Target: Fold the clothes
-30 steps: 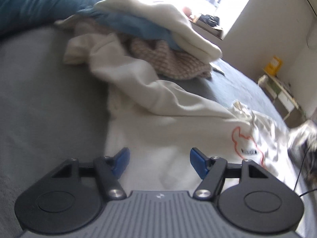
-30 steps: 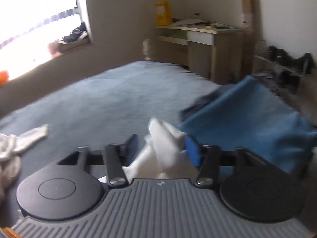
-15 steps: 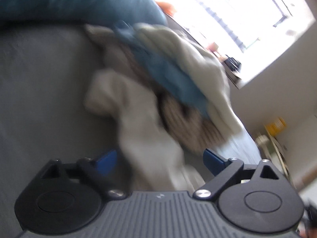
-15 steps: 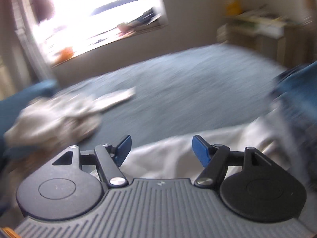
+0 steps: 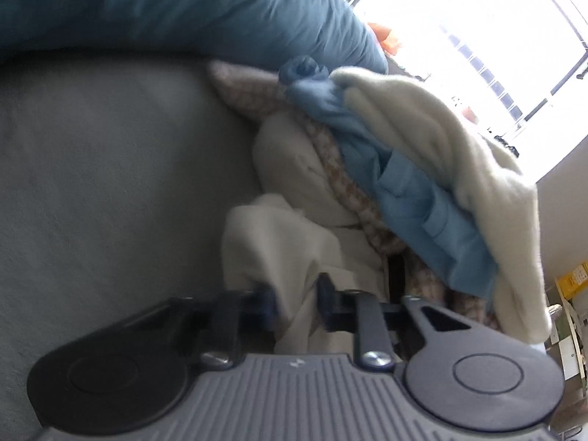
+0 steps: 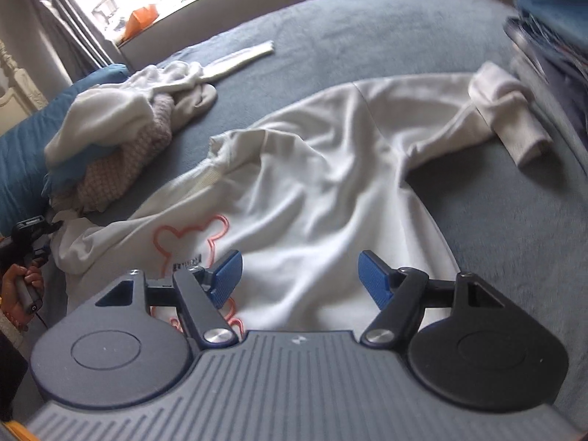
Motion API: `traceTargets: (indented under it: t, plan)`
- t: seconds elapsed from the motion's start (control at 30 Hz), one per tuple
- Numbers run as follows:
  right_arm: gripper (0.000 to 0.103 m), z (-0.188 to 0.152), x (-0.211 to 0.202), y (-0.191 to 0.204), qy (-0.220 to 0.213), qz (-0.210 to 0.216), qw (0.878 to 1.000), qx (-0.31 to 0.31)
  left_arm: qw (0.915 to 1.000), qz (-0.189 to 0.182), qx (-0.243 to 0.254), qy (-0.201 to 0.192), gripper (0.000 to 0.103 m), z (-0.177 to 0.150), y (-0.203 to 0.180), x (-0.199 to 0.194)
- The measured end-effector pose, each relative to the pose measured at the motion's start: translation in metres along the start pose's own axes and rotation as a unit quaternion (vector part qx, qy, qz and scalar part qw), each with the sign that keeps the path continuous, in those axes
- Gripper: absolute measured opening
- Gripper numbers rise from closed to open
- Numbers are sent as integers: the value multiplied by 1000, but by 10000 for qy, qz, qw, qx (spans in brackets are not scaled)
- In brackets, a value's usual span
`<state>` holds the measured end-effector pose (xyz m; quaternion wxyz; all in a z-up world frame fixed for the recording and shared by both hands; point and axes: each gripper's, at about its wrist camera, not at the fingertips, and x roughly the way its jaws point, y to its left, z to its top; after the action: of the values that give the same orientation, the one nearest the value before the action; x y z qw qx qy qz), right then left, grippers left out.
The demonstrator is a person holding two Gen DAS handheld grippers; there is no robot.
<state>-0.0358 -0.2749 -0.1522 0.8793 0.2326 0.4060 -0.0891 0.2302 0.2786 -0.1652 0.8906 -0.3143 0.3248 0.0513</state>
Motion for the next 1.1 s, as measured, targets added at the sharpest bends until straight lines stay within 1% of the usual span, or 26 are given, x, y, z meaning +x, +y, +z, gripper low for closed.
traceTargets:
  t: [0.07,0.13,0.17,0.23,0.3,0.33,0.4,0.43,0.5,0.53,0.6,0.63,0.67,0.7,0.73,0.77,0.8,0.83,0.87,0.9,0.97,1.0,1.03,1.07,1.1]
  plan:
    - [70,-1,3,-3,47,-1,10000,46,9990,-245,317,-218,15,-1,-10,-29]
    - [70,-1,6,-2,83,31,10000,15,9939,-580,787,-502,13,-6,-27,-74]
    - [70,-1,8,-2,105,62,9999,-11,9905,-739,1002,-577,12,-12,-34,-98]
    - [70,-1,12,1,137,108,9998,-104,9834,-1014,1363,-639,13,-26,-45,-145]
    - [70,-1,18,5,162,128,9996,-210,9785,-1182,1586,-592,13,-46,-53,-185]
    - [70,-1,22,7,180,160,9994,-236,9777,-1202,1648,-503,14,-57,-53,-200]
    - [70,-1,28,11,212,246,9991,-267,9766,-1189,1769,-279,21,-79,-48,-226]
    - [70,-1,31,15,217,296,9989,-295,9769,-1178,1783,-53,22,-90,-47,-234]
    - [70,0,35,22,213,388,9983,-372,9763,-1191,1718,553,22,-115,-42,-243]
    - [70,0,36,26,197,418,9979,-446,9735,-1176,1760,871,22,-129,-39,-245]
    - [70,1,36,33,182,471,9970,-587,9664,-930,2018,1289,23,-151,-33,-248]
    - [70,1,36,36,176,498,9966,-632,9647,-814,2148,1285,24,-153,-32,-247]
    - [70,1,35,39,166,529,9963,-655,9639,-709,2276,1183,32,-152,-32,-244]
    - [70,1,33,41,154,567,9960,-670,9628,-603,2403,1080,49,-150,-32,-241]
    - [70,1,32,43,143,595,9959,-674,9613,-497,2530,976,60,-149,-33,-238]
    - [70,1,30,44,132,615,9958,-669,9584,-363,2712,809,81,-148,-36,-236]
    - [70,0,28,45,122,636,9957,-664,9522,-173,2987,611,93,-145,-42,-228]
    - [70,0,26,46,111,656,9956,-659,9434,39,3291,413,95,-142,-48,-218]
    - [70,-1,23,47,108,670,9956,-652,9328,251,3589,215,100,-139,-54,-208]
    - [71,-4,21,47,108,669,9956,-647,9208,469,3868,152,103,-138,-60,-192]
    - [72,-8,15,46,107,651,9958,-642,8934,909,4396,165,103,-139,-72,-153]
    - [73,-10,12,45,102,638,9959,-627,8834,1074,4556,217,102,-138,-74,-133]
    - [73,-13,10,43,102,619,9963,-580,8757,1210,4664,293,100,-137,-75,-113]
    - [74,-15,8,41,107,598,9968,-517,8722,1333,4687,420,86,-136,-73,-97]
    - [75,-17,6,38,112,576,9972,-454,8765,1404,4573,530,48,-132,-69,-87]
